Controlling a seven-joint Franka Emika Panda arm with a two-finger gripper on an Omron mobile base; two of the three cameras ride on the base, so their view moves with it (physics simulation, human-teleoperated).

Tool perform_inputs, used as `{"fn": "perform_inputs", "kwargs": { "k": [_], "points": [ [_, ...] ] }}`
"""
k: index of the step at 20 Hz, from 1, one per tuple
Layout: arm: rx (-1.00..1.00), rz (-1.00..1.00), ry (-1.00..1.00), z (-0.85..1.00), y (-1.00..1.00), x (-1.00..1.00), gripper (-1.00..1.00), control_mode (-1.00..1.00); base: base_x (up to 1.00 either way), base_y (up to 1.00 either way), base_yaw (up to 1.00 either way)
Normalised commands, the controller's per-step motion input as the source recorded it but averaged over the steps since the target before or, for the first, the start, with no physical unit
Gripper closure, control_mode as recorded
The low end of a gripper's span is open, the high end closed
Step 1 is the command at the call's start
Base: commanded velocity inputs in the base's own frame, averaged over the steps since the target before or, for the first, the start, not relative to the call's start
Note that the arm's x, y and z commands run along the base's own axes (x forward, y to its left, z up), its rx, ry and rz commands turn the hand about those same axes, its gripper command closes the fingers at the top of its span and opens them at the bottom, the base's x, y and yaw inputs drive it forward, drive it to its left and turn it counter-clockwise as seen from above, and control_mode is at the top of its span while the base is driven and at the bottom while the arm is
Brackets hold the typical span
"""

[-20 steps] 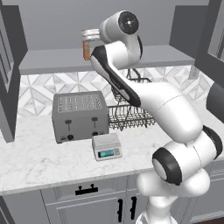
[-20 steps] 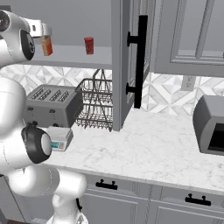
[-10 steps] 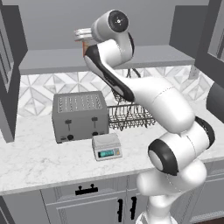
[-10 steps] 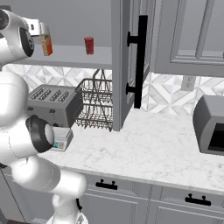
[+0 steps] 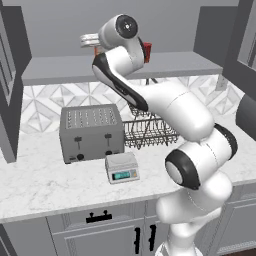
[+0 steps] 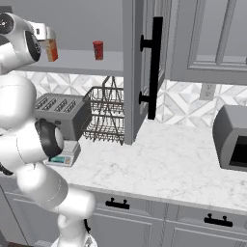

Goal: Pick the boxed food and place it on the digital scale for weighing, and close the cabinet.

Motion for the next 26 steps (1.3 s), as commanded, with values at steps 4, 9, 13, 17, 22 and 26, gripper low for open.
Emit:
{"fn": "perform_inputs", "kwargs": {
  "k": [4, 9, 13, 17, 22, 26],
  "points": [
    [0.0, 0.0, 0.0, 0.0, 0.01, 0.29, -1.0, -1.0, 0.0, 0.0, 0.0],
    [0.0, 0.0, 0.0, -0.02, 0.0, 0.3, -1.0, -1.0, 0.0, 0.0, 0.0],
    [0.0, 0.0, 0.0, -0.07, 0.0, 0.3, -1.0, -1.0, 0.0, 0.0, 0.0],
    [0.0, 0.0, 0.0, -0.12, 0.02, 0.26, -1.0, -1.0, 0.0, 0.0, 0.0],
    [0.0, 0.0, 0.0, -0.17, 0.11, 0.29, -1.0, -1.0, 0.0, 0.0, 0.0],
    [0.0, 0.0, 0.0, -0.11, 0.09, 0.26, -1.0, -1.0, 0.0, 0.0, 0.0]
  ]
}}
